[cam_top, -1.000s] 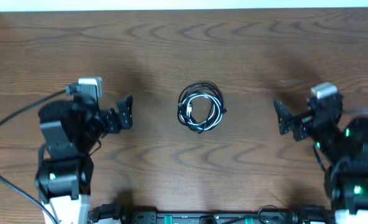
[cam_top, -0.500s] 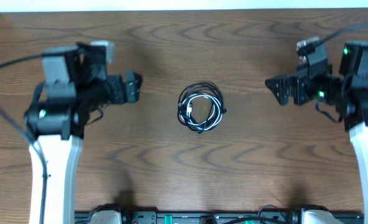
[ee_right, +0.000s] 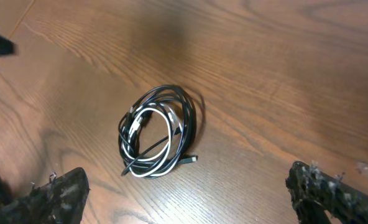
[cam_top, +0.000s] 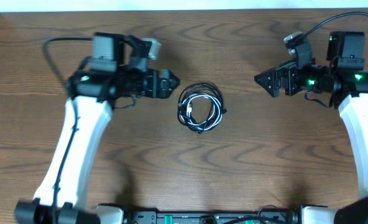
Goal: Untangle cables
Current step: 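Move the left gripper forward and grasp the cable bundle, then lift the cable bundle with the left gripper toward the right gripper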
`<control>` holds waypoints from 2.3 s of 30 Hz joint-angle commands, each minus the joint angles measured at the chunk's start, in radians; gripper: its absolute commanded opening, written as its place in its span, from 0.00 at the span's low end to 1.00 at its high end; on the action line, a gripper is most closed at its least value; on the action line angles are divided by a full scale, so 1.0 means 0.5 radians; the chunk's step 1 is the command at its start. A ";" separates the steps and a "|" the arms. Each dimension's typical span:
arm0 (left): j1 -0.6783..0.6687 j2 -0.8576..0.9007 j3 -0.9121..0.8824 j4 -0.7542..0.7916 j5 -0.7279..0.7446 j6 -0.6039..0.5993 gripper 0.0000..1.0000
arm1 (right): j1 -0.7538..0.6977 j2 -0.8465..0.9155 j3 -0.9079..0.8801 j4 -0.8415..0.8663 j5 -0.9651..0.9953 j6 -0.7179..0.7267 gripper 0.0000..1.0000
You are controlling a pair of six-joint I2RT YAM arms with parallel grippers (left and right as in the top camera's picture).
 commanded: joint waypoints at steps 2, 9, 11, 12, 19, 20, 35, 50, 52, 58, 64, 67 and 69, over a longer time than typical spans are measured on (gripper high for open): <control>-0.214 0.236 0.031 0.073 -0.314 -0.083 0.86 | 0.017 0.075 0.039 -0.003 -0.069 -0.025 0.95; -0.465 0.567 0.031 0.317 -0.618 -0.079 0.86 | 0.018 0.087 0.037 -0.014 -0.069 -0.025 0.95; -0.507 0.660 0.031 0.372 -0.665 -0.029 0.86 | 0.022 0.087 0.037 -0.015 -0.069 -0.025 0.95; -0.521 0.701 0.031 0.395 -0.673 0.007 0.86 | 0.027 0.087 0.037 -0.015 -0.069 -0.025 0.95; -0.552 0.931 0.031 0.568 -0.762 0.394 0.85 | 0.049 0.087 0.037 -0.017 -0.062 -0.025 0.94; -0.552 0.956 0.031 0.581 -0.762 0.551 0.84 | 0.054 0.087 0.037 -0.017 -0.061 -0.025 0.95; -0.552 1.080 0.025 0.726 -0.761 0.970 0.59 | 0.055 0.087 0.035 -0.024 -0.060 -0.025 0.98; -0.552 1.162 0.025 0.818 -0.761 0.975 0.39 | 0.055 0.087 0.018 -0.052 -0.060 -0.026 0.99; -0.552 1.162 0.025 0.816 -0.762 0.975 0.26 | 0.055 0.087 0.018 -0.058 -0.060 -0.026 0.99; -0.552 1.129 0.027 0.803 -0.763 0.914 0.08 | 0.055 0.087 0.018 -0.057 -0.061 -0.025 0.99; -0.530 0.853 0.037 0.800 -0.761 0.467 0.07 | 0.055 0.087 0.018 -0.046 -0.062 -0.007 0.99; -0.516 0.660 0.037 0.776 -0.761 0.151 0.08 | 0.056 0.087 0.018 -0.021 -0.063 0.082 0.97; -0.512 0.529 0.037 0.737 -0.760 -0.059 0.08 | 0.066 0.087 0.018 0.011 -0.063 0.161 0.96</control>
